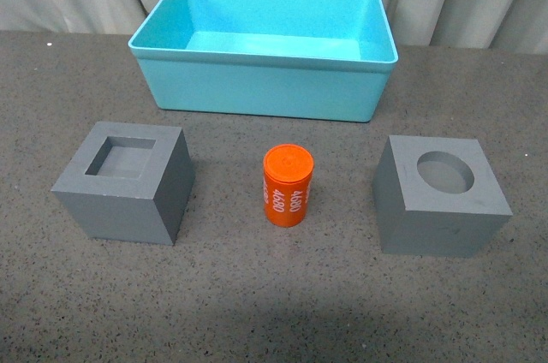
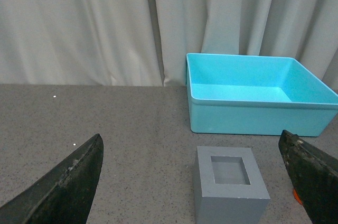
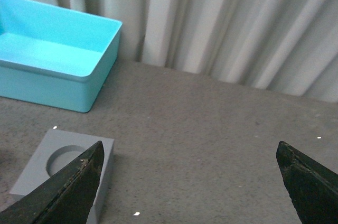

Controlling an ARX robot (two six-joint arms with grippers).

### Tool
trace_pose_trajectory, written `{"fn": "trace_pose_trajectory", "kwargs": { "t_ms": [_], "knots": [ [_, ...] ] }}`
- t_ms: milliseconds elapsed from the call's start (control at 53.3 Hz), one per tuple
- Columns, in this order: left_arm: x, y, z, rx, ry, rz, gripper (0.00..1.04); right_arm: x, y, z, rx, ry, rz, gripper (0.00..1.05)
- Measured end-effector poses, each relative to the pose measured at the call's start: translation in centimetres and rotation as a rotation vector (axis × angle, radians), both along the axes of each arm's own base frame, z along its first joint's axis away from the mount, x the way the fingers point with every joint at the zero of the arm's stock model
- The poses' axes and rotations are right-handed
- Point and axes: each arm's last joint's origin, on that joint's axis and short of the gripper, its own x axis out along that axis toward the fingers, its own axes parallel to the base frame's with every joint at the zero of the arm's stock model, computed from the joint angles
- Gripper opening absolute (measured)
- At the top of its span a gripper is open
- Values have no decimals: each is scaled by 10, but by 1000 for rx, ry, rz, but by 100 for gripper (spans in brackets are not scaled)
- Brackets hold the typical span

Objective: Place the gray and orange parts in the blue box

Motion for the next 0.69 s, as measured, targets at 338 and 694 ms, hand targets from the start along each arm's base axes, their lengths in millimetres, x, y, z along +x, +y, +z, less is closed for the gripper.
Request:
{"fn": "trace_pose_trajectory", "kwargs": {
  "t_ms": [338,694],
  "knots": [
    [0,0,0,0,0,0,98,81,26,-29,109,462,21,95],
    [0,0,0,0,0,0,98,121,47,-61,183,661,-28,95]
  ]
}}
